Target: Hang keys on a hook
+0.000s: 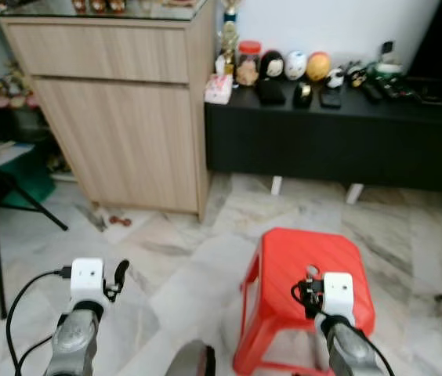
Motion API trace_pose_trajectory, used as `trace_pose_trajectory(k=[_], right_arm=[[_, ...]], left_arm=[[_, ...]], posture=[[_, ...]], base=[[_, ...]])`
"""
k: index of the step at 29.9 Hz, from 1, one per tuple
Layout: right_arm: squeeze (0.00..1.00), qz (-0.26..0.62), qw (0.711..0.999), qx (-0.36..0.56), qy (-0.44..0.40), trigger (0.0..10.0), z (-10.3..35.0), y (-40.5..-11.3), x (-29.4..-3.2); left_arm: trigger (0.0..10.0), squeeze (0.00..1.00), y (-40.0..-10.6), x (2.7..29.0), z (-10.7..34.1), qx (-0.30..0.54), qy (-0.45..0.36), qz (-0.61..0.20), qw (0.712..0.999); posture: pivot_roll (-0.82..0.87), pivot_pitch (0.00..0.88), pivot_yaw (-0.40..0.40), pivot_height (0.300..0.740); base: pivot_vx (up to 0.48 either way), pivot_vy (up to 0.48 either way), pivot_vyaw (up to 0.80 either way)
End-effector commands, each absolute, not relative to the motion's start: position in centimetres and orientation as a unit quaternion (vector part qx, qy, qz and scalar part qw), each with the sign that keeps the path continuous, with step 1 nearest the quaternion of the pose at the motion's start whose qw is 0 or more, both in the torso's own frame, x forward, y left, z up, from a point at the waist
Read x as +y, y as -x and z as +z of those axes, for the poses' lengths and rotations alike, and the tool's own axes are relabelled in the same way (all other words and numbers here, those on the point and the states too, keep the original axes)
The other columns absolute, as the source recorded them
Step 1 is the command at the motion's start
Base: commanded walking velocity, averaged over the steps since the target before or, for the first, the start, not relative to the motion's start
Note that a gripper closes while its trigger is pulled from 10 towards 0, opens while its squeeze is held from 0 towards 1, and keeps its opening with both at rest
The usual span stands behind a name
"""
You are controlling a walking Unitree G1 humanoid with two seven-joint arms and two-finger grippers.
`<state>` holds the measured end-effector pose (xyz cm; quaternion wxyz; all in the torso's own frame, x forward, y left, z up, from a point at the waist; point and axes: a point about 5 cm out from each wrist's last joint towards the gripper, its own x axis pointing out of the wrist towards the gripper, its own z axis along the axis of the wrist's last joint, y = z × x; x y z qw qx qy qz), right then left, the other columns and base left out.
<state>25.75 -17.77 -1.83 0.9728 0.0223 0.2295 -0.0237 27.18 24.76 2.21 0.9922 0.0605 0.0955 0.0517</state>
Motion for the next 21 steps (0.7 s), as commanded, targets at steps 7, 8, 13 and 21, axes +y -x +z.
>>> trace_pose_trajectory(k=[7, 8, 13, 21], right_arm=[[0.0, -0.03, 0.973, 0.228, -0.025, 10.0, -1.95, -25.68, -18.08], [0.0, -0.031, 0.972, 0.23, -0.025, 10.0, -2.03, -25.61, -18.13], [0.0, -0.032, 0.972, 0.231, -0.026, 10.0, -2.1, -25.57, -18.23], [0.0, -0.016, 0.973, 0.23, -0.014, 10.0, -2.03, -25.73, -18.07]], left_arm=[[10.0, 0.0, -27.34, 24.76, 2.32, 0.093, -0.059, 0.048, 0.993], [10.0, 0.0, -27.32, 24.74, 2.3, 0.093, -0.059, 0.048, 0.993], [10.0, 0.0, -27.31, 24.7, 2.27, 0.094, -0.059, 0.047, 0.993], [10.0, 0.0, -27.39, 24.58, 2.34, 0.09, -0.058, 0.047, 0.993]], posture=[[0.16, 0.0, -0.014, 0.622], [0.16, 0.0, -0.014, 0.622], [0.16, 0.0, -0.015, 0.622], [0.16, 0.0, -0.019, 0.622]], base=[[0.171, 0.0, 0.0], [0.0, 0.0, 0.0], [0.0, 0.0, 0.0], [0.0, 0.0, 0.0]])
